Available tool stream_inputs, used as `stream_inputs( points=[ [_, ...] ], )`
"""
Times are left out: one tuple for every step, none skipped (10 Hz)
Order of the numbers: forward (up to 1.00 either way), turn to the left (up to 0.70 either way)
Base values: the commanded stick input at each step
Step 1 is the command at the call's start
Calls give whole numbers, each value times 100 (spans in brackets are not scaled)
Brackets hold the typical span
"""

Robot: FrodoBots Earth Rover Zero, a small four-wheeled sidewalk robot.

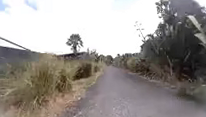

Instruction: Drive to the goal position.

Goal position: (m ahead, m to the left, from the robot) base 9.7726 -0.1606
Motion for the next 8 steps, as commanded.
stream_inputs(
  points=[
    [100, 0],
    [100, 0],
    [100, 0],
    [100, 0],
    [100, 0],
    [100, -3],
    [100, -32],
    [100, -38]
  ],
)
